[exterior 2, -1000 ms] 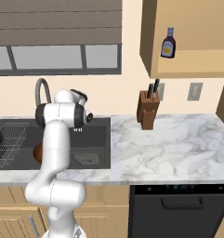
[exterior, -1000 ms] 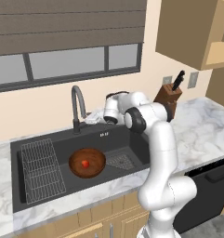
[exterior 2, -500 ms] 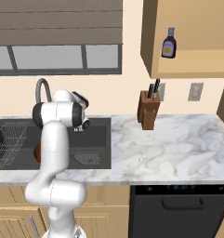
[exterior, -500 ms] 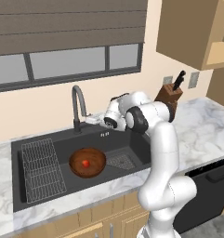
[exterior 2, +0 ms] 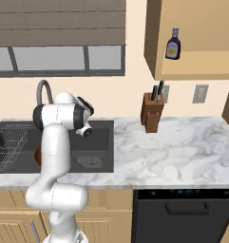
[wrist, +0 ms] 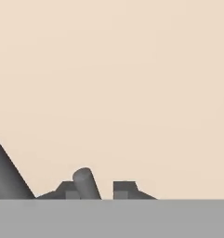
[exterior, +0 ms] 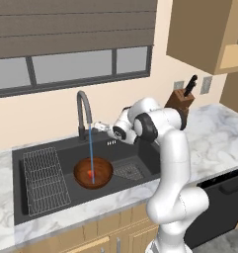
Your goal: Pick the apple from the cabinet and place it in the bowl. Then pick the bowl and place it in the sink. Then turn on the sink facuet.
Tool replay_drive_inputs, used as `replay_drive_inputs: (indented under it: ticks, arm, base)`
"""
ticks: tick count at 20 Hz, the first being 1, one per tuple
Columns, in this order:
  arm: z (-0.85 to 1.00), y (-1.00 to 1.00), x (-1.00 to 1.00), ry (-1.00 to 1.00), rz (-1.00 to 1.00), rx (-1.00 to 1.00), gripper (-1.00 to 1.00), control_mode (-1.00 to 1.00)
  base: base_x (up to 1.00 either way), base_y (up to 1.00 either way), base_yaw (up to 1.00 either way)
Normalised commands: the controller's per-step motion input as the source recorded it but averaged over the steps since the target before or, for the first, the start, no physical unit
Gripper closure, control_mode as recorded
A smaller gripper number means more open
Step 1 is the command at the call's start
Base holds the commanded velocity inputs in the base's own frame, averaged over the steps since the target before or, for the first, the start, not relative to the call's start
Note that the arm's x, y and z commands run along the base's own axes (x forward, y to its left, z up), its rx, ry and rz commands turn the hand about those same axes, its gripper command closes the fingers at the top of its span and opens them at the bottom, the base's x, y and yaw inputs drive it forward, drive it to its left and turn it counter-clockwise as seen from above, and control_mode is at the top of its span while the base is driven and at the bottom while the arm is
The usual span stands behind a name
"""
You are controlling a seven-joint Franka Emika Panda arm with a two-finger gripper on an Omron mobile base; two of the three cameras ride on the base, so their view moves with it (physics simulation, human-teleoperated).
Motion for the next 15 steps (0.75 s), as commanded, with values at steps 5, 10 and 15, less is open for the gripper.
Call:
replay_drive_inputs:
  ticks: [5,10,15]
  arm:
    - [-0.11,-0.70,0.10,0.10,-0.02,0.12,1.00,-1.00]
    - [0.00,-0.10,0.00,0.01,0.00,0.04,1.00,-1.00]
    - [0.00,0.00,0.00,0.00,0.00,0.00,1.00,-1.00]
  base:
    - [0.00,0.00,0.00]
    - [0.00,0.00,0.00]
    - [0.00,0.00,0.00]
